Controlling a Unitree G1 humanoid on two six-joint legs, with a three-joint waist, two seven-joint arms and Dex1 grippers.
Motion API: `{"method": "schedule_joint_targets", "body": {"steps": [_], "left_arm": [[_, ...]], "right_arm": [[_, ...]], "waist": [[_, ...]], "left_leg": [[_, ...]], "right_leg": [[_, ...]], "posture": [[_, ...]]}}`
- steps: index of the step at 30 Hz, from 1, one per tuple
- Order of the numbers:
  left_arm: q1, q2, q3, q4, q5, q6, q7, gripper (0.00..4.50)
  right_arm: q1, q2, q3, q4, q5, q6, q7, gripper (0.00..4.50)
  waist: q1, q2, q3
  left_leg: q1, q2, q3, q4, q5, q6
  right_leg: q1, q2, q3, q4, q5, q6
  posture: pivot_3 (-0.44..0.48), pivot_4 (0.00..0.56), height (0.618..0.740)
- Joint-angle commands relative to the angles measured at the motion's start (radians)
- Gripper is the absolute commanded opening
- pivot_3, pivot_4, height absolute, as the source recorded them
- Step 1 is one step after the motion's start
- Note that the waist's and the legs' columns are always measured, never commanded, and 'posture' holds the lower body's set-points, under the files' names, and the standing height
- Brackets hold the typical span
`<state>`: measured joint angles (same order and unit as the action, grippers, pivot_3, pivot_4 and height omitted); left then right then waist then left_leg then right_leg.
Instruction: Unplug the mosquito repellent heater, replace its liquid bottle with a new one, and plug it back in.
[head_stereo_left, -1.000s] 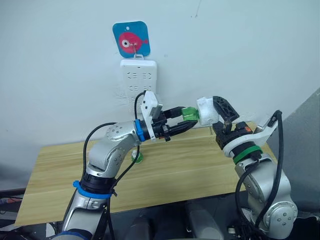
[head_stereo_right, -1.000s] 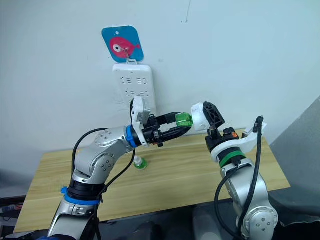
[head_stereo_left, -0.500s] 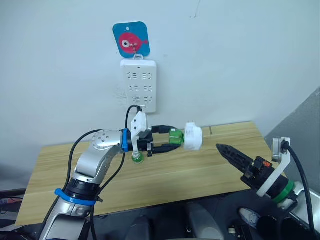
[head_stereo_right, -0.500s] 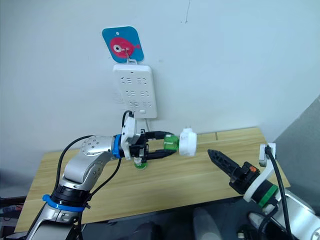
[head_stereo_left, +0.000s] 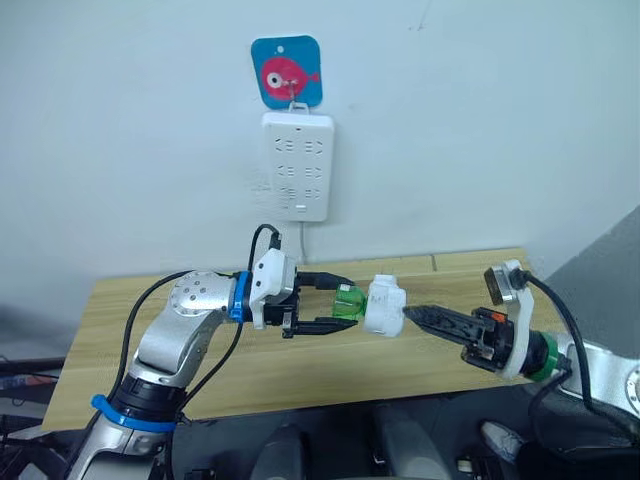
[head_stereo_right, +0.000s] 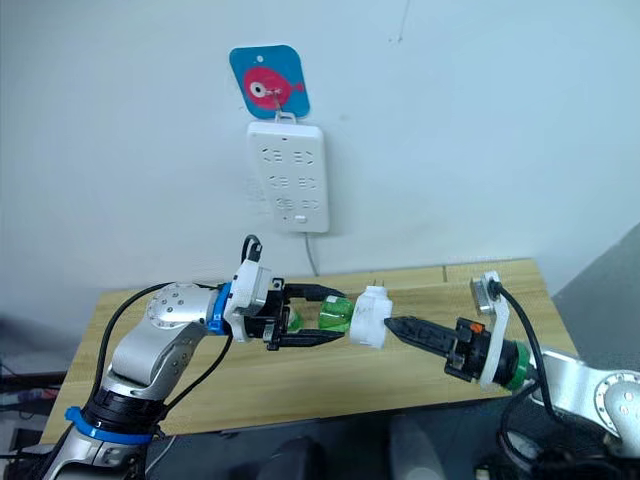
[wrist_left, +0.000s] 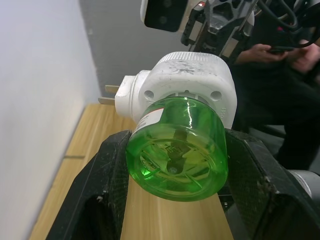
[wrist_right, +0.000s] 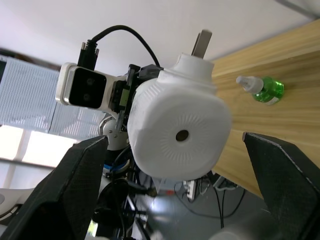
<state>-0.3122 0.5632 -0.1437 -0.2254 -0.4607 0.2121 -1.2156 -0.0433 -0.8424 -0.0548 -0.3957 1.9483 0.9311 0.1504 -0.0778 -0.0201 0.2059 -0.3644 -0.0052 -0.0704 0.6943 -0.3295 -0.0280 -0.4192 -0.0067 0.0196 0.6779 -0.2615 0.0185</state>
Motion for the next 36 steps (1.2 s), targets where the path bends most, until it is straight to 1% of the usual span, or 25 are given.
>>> {"method": "schedule_joint_targets", "body": {"steps": [1,6,11,17,25,28,30,31,34,36], "left_arm": [[0.003,-0.002,0.025,-0.047,-0.017,-0.006,0.024,2.42],[0.006,-0.012,0.019,-0.057,-0.017,-0.006,0.047,2.42],[0.011,-0.022,0.009,-0.068,-0.016,-0.007,0.058,2.42],[0.019,-0.030,0.002,-0.085,-0.020,-0.005,0.066,2.42],[0.016,-0.039,-0.006,-0.088,-0.020,-0.009,0.072,2.42],[0.017,-0.043,-0.008,-0.092,-0.018,-0.008,0.074,2.42],[0.020,-0.044,-0.007,-0.096,-0.019,-0.006,0.076,2.42],[0.019,-0.045,-0.007,-0.096,-0.020,-0.004,0.077,2.42],[0.013,-0.045,-0.008,-0.095,-0.026,0.013,0.081,2.42],[-0.005,-0.034,-0.012,-0.099,-0.052,0.088,0.089,2.42]], "right_arm": [[-0.066,-0.022,0.018,0.045,0.024,0.067,0.024,4.50],[-0.194,-0.042,0.080,0.172,0.024,0.216,0.086,4.50],[-0.278,-0.004,0.112,0.222,0.024,0.275,0.126,4.50],[-0.314,0.060,0.121,0.248,0.024,0.274,0.093,4.50],[-0.333,0.105,0.113,0.255,0.024,0.282,0.070,4.50],[-0.336,0.117,0.113,0.258,0.024,0.283,0.063,3.92],[-0.337,0.124,0.112,0.260,0.024,0.285,0.064,3.23],[-0.338,0.127,0.112,0.262,0.024,0.287,0.064,3.08],[-0.337,0.129,0.108,0.256,0.024,0.289,0.070,3.09],[-0.336,0.125,0.103,0.245,0.024,0.290,0.077,3.09]], "waist": [[0.011,0.001,0.004],[0.027,0.002,0.007],[0.031,0.003,0.008],[0.033,0.003,0.009],[0.035,0.003,0.009],[0.036,0.003,0.009],[0.036,0.003,0.009],[0.036,0.003,0.009],[0.037,0.003,0.009],[0.037,0.003,0.009]], "left_leg": [[0.000,0.000,-0.001,0.000,0.000,0.000],[-0.001,0.000,-0.002,0.000,0.000,0.000],[-0.001,-0.001,-0.002,-0.001,0.000,0.000],[-0.002,-0.001,-0.003,-0.001,0.000,0.000],[-0.002,-0.001,-0.003,0.000,0.000,0.000],[-0.002,-0.001,-0.003,-0.001,0.000,0.000],[-0.002,-0.001,-0.003,-0.001,0.000,0.000],[-0.002,-0.001,-0.003,0.000,0.000,0.000],[-0.002,-0.001,-0.003,0.000,0.000,0.000],[-0.002,-0.001,-0.003,0.000,0.000,0.000]], "right_leg": [[0.000,-0.001,-0.001,0.000,0.000,0.000],[0.000,-0.002,-0.003,0.000,0.000,-0.001],[0.000,-0.002,-0.003,0.000,0.000,-0.001],[0.000,-0.003,-0.004,0.000,0.000,-0.001],[0.000,-0.003,-0.005,0.000,0.000,-0.001],[0.000,-0.003,-0.004,0.000,0.000,-0.001],[0.000,-0.003,-0.004,0.000,0.000,-0.001],[0.000,-0.003,-0.004,0.000,0.000,-0.001],[0.000,-0.003,-0.005,0.001,0.001,-0.001],[0.000,-0.003,-0.004,0.001,0.000,-0.001]], "posture": [[-0.080,0.208,0.740],[-0.070,0.207,0.740],[-0.062,0.202,0.740],[-0.062,0.192,0.740],[-0.059,0.182,0.740],[-0.057,0.182,0.740],[-0.056,0.179,0.740],[-0.055,0.180,0.740],[-0.057,0.179,0.740],[-0.059,0.178,0.740]]}}
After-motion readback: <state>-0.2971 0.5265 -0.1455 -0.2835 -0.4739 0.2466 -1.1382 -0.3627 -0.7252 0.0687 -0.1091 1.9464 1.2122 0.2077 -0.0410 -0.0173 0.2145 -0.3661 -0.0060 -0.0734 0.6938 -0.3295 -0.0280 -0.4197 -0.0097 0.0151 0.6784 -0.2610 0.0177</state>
